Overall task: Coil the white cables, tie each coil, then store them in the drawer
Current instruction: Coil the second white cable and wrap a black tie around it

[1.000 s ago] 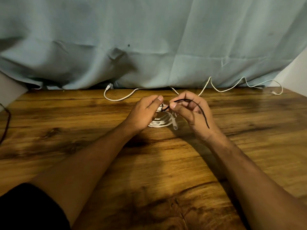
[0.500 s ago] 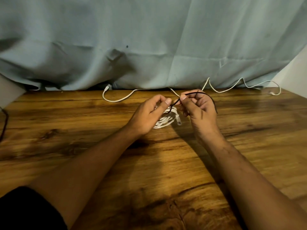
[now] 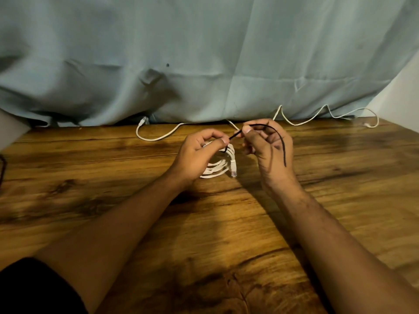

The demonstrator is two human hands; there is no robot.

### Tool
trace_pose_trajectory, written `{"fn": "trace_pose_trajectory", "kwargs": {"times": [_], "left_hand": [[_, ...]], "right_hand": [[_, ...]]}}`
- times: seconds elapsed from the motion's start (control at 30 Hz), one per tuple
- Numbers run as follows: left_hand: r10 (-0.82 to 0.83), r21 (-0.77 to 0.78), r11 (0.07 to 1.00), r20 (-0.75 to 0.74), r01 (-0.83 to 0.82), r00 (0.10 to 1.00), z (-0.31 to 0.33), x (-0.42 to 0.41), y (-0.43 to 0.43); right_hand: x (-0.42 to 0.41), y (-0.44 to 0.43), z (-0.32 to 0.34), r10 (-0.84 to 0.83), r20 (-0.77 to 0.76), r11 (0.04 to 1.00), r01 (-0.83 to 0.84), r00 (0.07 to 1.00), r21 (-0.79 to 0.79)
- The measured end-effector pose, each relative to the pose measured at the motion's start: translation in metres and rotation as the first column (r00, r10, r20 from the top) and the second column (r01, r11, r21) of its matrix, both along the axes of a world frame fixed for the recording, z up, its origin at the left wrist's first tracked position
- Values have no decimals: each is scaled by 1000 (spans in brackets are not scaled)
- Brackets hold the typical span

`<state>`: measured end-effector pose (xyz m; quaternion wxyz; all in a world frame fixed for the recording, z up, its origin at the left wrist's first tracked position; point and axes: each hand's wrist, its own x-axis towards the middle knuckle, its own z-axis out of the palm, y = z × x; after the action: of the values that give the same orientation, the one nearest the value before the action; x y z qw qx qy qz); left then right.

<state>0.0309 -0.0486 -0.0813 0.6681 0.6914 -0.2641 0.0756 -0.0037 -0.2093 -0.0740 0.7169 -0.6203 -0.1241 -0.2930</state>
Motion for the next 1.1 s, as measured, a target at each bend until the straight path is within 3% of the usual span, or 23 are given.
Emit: {"fn": "trace_pose_trajectory", "kwargs": {"times": [0.33,0.57,0.8,1.1], "left_hand": [[-87,-107,992,-136,72,987,2,-9,-5],[-77,-163,986,-191,46,979,0,-8,-2],[-69,-112,993,-254,41,965,-2,-7,-2],[-120,-214,976,-350,45,929,-2,-3,-3]], "right_hand": [[2,-3,-4,30,-38,999,-29,999,35],[2,3,-7,107,-94,991,-115,990,-74],[7,0,-11,59,-95,982,-74,994,-172],[1,9,-10,26,-25,971,-32,999,-238]]}}
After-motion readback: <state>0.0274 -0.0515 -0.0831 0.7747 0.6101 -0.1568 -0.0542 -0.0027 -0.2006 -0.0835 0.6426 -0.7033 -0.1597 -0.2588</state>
